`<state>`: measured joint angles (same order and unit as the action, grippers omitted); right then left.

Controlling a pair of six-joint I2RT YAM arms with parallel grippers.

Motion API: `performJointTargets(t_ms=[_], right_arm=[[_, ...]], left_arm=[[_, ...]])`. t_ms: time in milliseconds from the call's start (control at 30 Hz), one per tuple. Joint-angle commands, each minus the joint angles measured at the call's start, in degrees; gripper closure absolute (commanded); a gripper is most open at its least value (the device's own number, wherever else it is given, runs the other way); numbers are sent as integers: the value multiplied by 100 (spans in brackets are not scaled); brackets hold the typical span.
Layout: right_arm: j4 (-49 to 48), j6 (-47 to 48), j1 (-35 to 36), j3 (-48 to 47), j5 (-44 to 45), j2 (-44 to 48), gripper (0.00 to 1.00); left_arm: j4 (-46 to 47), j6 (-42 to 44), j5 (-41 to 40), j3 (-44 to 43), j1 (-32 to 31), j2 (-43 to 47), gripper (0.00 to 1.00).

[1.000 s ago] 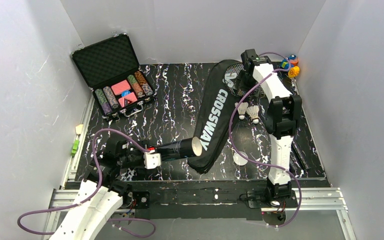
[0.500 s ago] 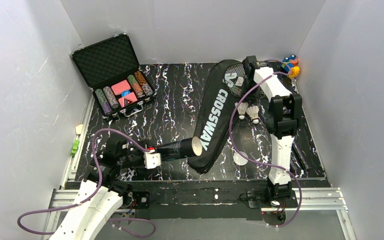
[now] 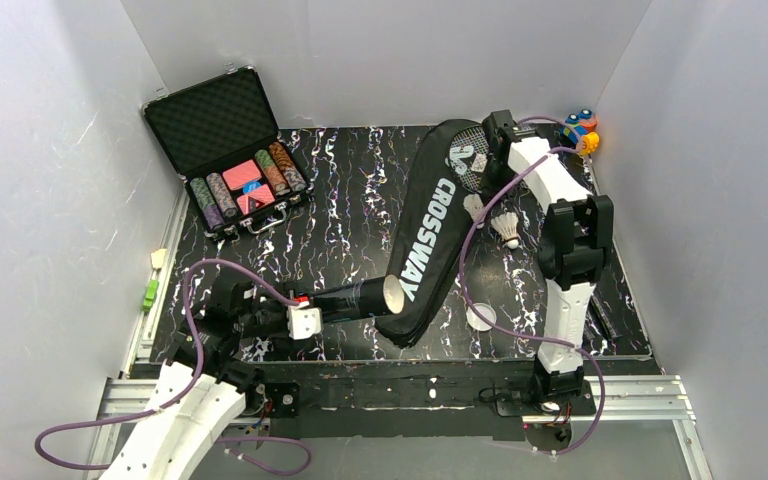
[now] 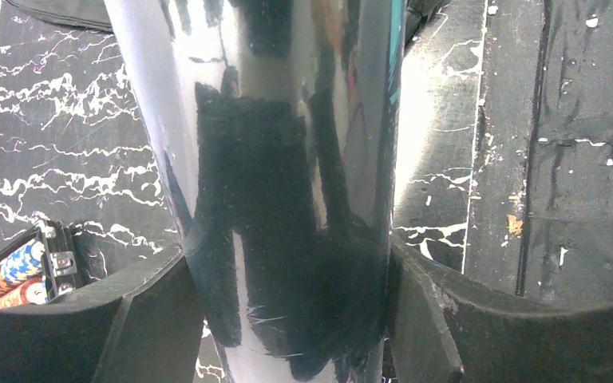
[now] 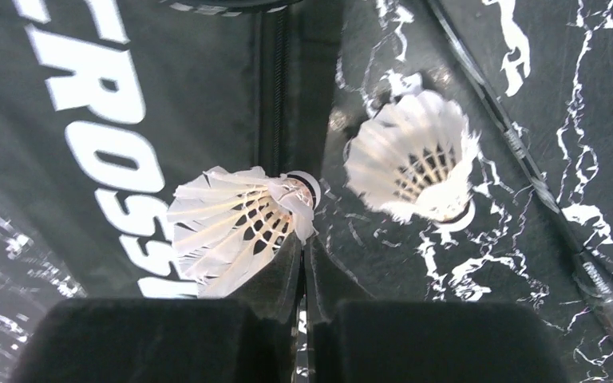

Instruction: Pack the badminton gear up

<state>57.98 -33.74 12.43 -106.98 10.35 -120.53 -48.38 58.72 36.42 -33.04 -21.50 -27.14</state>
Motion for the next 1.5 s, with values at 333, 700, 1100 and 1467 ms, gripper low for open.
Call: performJointTargets(t_ms=[333, 700, 1100, 1467], right_arm=[[-244, -30, 1523, 903, -343, 2417, 99], [-1207, -1013, 2152, 2850, -1683, 6153, 99], [-2485, -1678, 3190, 3711, -2279, 6931, 99], [-3121, -1802, 3607, 4062, -2246, 6553, 99]], left_arm=[[229, -224, 206, 88, -12, 237, 75], [704, -693, 213, 193, -12, 157, 77], [1120, -1052, 110, 38, -12, -63, 80], [1120, -1081, 99, -34, -12, -43, 80]])
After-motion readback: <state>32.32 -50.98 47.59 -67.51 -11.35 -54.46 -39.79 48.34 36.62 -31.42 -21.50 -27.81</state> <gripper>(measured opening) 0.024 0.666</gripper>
